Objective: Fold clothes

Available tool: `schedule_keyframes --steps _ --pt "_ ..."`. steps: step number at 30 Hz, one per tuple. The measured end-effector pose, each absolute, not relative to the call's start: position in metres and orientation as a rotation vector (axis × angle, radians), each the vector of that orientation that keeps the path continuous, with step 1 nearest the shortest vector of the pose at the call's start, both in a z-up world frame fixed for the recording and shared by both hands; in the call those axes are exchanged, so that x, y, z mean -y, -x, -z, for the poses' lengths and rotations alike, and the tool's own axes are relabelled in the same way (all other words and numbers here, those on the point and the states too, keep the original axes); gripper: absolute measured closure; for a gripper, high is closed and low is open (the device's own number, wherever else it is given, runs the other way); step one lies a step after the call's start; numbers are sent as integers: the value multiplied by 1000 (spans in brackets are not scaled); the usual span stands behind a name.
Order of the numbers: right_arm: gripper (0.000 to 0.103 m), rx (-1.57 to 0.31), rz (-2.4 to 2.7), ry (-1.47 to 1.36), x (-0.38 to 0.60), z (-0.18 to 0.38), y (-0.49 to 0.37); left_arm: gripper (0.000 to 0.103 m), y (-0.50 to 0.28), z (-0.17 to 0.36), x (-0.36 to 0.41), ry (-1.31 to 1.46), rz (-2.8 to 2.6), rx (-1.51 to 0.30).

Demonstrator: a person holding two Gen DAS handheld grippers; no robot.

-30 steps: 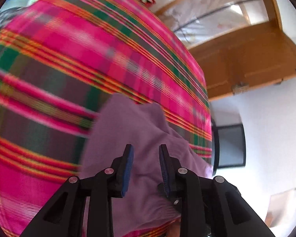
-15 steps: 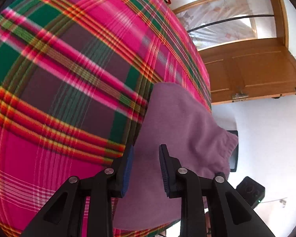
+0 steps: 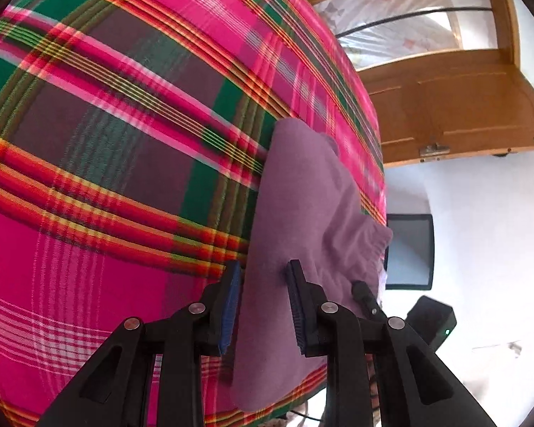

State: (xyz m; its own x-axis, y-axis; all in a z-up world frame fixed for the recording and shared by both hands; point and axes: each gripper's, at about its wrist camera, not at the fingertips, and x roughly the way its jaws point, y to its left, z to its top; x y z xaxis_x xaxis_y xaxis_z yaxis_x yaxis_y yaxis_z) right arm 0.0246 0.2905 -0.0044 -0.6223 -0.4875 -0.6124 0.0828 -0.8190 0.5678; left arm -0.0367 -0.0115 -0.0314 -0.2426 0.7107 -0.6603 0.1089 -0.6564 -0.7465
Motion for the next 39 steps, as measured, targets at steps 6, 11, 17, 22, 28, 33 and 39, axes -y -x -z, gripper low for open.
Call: schedule_keyframes --steps 6,11,17,22,28,33,39 --pt "79 662 2498 -1114 -289 -1 -26 75 36 33 4 1628 -1938 964" --pt "80 697 2482 -1085 -288 -9 -23 75 28 30 4 1626 -1975 915" --pt "79 700 2503 -1088 -290 -9 -25 75 23 40 4 1652 -1943 921" --pt "75 659 2546 -1162 -286 -1 -25 75 21 40 3 1651 -1945 920" --pt "63 536 2671 -1019 -281 -25 -56 75 20 39 0 1652 -1951 896" --pt "62 415 2560 -860 -255 -44 -90 75 21 36 -3 1651 -1962 861" --pt "56 201 2266 -966 -180 -18 -103 75 21 35 -7 1646 -1978 832"
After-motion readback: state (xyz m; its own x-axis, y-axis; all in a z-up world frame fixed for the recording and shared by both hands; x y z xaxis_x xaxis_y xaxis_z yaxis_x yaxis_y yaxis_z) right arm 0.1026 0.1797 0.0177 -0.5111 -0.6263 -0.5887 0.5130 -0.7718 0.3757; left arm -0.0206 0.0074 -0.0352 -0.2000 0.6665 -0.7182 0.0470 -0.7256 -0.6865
